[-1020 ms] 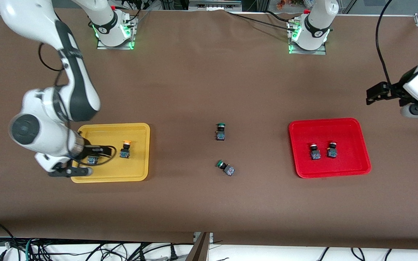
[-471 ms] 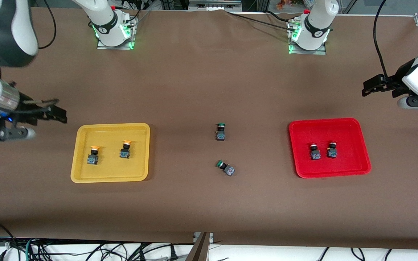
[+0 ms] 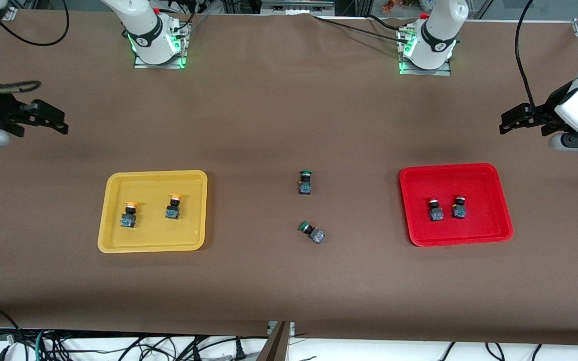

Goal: Place red and yellow buttons in trays

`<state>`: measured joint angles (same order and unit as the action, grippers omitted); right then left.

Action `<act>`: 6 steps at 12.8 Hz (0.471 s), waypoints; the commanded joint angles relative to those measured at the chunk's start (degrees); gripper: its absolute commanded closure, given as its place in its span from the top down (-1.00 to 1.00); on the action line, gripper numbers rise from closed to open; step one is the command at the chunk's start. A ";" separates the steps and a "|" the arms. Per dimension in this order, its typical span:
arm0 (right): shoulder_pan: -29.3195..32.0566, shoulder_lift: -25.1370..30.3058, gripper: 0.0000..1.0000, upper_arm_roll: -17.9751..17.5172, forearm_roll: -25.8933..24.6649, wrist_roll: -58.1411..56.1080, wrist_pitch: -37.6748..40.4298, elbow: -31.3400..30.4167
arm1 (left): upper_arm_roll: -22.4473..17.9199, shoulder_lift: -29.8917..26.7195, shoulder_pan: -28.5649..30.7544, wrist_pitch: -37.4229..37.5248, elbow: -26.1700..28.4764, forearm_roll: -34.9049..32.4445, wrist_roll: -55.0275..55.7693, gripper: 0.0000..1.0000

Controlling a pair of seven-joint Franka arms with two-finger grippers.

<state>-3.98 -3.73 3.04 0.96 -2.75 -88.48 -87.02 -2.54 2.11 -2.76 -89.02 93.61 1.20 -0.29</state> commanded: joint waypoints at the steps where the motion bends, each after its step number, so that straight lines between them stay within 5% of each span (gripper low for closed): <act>1: 0.82 1.36 1.00 -1.46 -0.87 -0.59 2.08 -0.71 | 0.26 -1.32 0.13 -0.90 1.31 0.91 0.38 1.00; 6: 0.65 -0.93 1.00 -1.37 -2.98 -1.03 2.09 1.15 | 0.17 -1.32 0.21 -0.90 1.22 0.73 0.29 1.00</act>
<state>-3.93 -3.81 2.18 -1.08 -2.83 -87.07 -87.08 -2.52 2.11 -2.76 -89.03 93.62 1.20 -0.29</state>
